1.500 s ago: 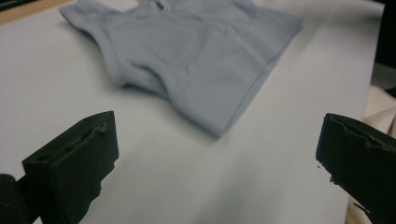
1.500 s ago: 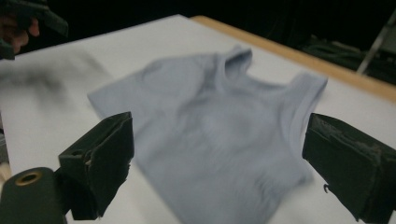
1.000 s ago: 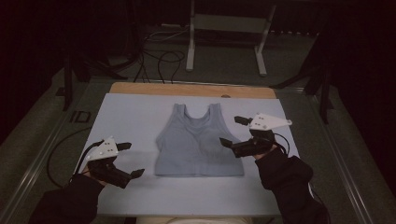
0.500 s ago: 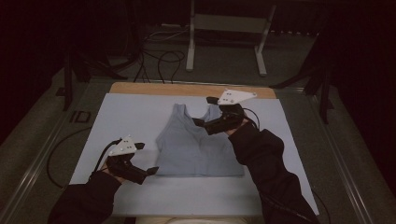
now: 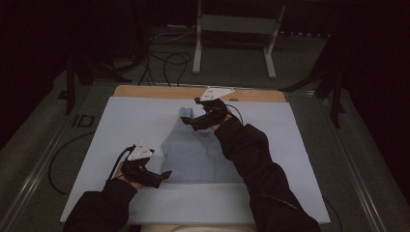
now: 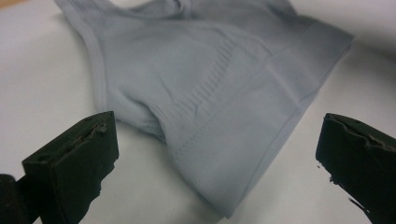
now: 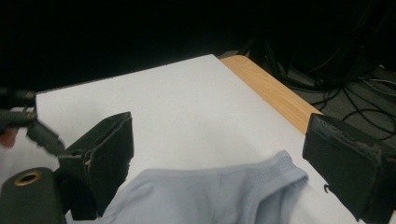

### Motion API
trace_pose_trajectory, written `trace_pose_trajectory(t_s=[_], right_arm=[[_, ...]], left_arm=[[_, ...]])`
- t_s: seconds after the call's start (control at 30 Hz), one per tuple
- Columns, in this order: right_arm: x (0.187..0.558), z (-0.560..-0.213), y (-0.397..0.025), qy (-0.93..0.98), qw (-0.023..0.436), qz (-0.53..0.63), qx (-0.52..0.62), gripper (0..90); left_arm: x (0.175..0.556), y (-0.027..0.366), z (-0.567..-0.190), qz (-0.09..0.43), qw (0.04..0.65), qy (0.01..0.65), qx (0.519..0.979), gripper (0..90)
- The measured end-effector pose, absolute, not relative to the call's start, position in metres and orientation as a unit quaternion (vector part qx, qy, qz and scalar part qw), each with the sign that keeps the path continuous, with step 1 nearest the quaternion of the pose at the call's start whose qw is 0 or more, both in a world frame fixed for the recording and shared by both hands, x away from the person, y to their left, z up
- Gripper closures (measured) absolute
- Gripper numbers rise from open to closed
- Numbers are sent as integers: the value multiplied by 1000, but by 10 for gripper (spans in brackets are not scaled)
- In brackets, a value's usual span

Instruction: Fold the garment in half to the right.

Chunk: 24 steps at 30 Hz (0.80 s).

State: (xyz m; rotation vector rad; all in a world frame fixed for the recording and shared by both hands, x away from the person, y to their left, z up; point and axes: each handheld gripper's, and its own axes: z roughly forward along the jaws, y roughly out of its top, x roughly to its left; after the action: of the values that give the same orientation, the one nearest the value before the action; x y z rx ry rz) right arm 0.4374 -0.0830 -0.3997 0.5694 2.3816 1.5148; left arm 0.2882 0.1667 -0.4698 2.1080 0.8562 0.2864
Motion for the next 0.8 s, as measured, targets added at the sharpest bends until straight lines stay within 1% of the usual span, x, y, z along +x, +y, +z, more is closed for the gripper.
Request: trace_pose_trajectory(t_s=[0.27, 0.33, 0.4, 0.47, 0.6, 0.67, 0.8], right_arm=[[469, -422, -62, 830, 120, 500, 216, 90], [475, -428, -58, 835, 120, 490, 220, 90], [482, -434, -54, 837, 114, 484, 227, 90], [487, -441, -50, 840, 119, 473, 237, 90], [499, -451, -45, 846, 114, 456, 252, 90], [503, -455, -41, 849, 115, 445, 260, 90], [514, -462, -36, 856, 113, 428, 269, 95]], left_arm=[[292, 157, -483, 102, 402, 373, 830, 1], [293, 155, -487, 90, 397, 380, 830, 1], [293, 153, -489, 89, 389, 377, 836, 1], [292, 153, -490, 92, 385, 375, 838, 1], [292, 151, -494, 77, 379, 384, 839, 1], [294, 151, -498, 67, 365, 393, 841, 2], [294, 151, -501, 62, 351, 398, 845, 3]])
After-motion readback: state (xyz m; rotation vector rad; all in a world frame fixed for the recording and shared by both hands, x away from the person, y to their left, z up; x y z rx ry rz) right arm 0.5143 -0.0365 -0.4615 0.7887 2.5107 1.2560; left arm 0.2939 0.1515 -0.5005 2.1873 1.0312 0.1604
